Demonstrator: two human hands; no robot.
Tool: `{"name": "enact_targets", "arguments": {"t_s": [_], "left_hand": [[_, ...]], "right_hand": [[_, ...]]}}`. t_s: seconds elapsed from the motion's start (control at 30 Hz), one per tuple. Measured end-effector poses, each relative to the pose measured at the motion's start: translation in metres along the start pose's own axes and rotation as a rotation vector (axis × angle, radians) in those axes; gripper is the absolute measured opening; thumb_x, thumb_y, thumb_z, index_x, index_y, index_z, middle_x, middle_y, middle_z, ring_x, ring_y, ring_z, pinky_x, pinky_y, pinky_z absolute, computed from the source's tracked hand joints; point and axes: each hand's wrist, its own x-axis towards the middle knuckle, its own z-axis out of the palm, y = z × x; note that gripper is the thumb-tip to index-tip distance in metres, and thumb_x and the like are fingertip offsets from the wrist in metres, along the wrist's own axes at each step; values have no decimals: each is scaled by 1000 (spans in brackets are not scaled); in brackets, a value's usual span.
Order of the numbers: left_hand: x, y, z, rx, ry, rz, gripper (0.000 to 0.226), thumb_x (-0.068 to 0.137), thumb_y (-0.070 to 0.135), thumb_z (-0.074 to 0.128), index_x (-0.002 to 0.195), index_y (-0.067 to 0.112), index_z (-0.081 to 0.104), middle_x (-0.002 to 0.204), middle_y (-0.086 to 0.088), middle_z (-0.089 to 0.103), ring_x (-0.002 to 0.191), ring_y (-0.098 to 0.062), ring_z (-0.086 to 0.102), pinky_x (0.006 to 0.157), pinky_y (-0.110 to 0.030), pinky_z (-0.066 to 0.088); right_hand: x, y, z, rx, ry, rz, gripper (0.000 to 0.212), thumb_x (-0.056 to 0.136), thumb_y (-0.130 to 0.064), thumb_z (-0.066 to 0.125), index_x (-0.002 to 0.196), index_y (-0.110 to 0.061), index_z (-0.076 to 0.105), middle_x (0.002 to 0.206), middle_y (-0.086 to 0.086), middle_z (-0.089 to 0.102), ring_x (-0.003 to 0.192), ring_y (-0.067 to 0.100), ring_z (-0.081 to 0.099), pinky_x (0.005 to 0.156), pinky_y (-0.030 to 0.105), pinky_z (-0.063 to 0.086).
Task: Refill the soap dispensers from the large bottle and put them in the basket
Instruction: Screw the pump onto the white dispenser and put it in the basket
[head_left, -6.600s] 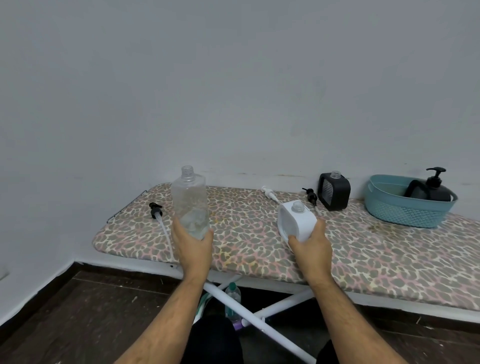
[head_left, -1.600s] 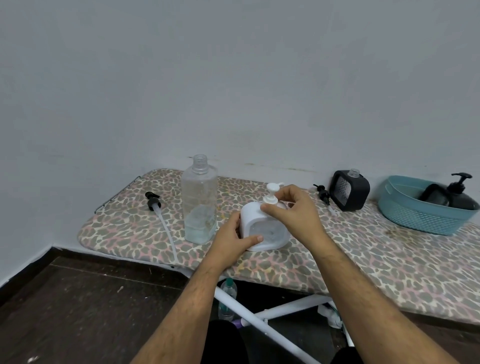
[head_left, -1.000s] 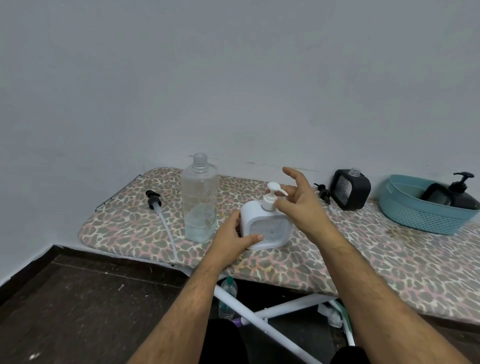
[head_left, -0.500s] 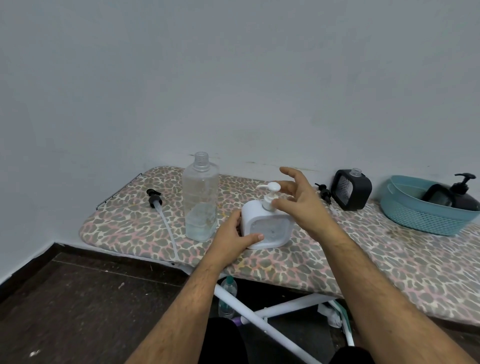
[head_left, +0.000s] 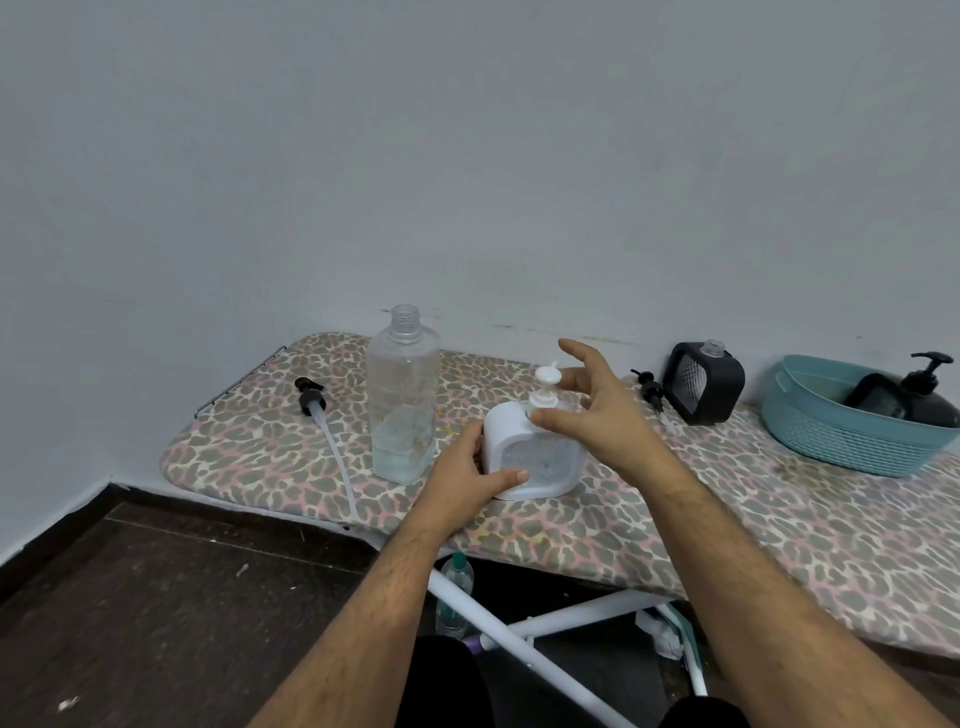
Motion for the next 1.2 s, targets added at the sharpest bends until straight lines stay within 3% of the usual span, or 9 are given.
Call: {"name": "enact_targets", "arguments": {"t_s": [0.1, 0.2, 0.37, 0.6, 0.7, 0.83, 0.93, 1.07, 1.2], "left_hand": [[0, 0, 0, 9, 3, 3, 58, 75, 24, 84, 119, 39, 50, 110, 13, 66, 97, -1, 65, 82, -27, 57], [0, 0, 0, 4, 1, 8, 59, 75, 23, 84, 121, 38, 50, 111, 13, 66, 96, -2, 66, 82, -27, 58], [0, 0, 0, 7, 0, 8, 62, 74, 25, 84, 123, 39, 49, 112, 14, 66, 97, -2, 66, 84, -29, 58], [0, -1, 0, 11, 1, 5, 60, 74, 26, 84, 122, 38, 50, 111, 13, 67, 97, -2, 66, 85, -31, 58], [1, -1, 0, 23, 4, 9, 60, 74, 25, 84, 122, 37, 50, 111, 13, 66, 97, -2, 65, 85, -30, 57], [1, -1, 0, 18, 7, 9, 62, 74, 24, 84, 124, 35, 50, 111, 12, 67, 97, -2, 66, 84, -29, 57], [0, -1, 0, 17, 10, 10, 62, 74, 23, 84, 124, 36, 50, 112, 13, 66, 97, -1, 65, 83, -28, 57], [-1, 0, 0, 21, 11, 12, 62, 74, 23, 84, 122, 38, 49, 110, 15, 65, 96, 1, 65, 82, -25, 56], [0, -1, 1, 19, 15, 12, 60, 75, 22, 84, 121, 37, 49, 111, 14, 66, 97, 0, 65, 83, -26, 56]], "right_hand": [[0, 1, 1, 34, 15, 10, 81, 72, -22, 84, 139, -42, 42, 109, -4, 70, 111, 11, 63, 100, 39, 49], [-2, -1, 1, 3, 57, -9, 87, 74, -19, 87, 145, -35, 38, 105, -5, 60, 105, 3, 60, 85, 17, 45], [-2, 0, 1, 73, -4, 33, 87, 70, -27, 81, 142, -46, 37, 117, 0, 66, 115, 10, 60, 99, 37, 50], [-1, 0, 2, 134, -38, 17, 82, 82, -9, 80, 145, -39, 37, 121, -3, 66, 110, 6, 63, 91, 22, 49], [-1, -1, 0, 127, -2, 20, 67, 76, -12, 81, 134, -35, 54, 110, 1, 72, 101, 8, 67, 92, 35, 54], [-1, -4, 6, -51, 125, -41, 65, 74, -16, 86, 130, -31, 56, 84, -7, 58, 81, 10, 56, 78, 26, 45], [-2, -9, 7, -68, 51, -29, 76, 80, -16, 82, 143, -35, 44, 102, -6, 63, 95, 4, 58, 83, 20, 45], [-3, -4, -1, 32, -85, 22, 72, 84, -9, 77, 144, -33, 45, 113, -8, 73, 113, 8, 64, 106, 45, 47], [-4, -5, 2, -29, 14, 34, 63, 79, -14, 82, 131, -34, 54, 98, -12, 75, 105, 5, 66, 98, 43, 51]]}}
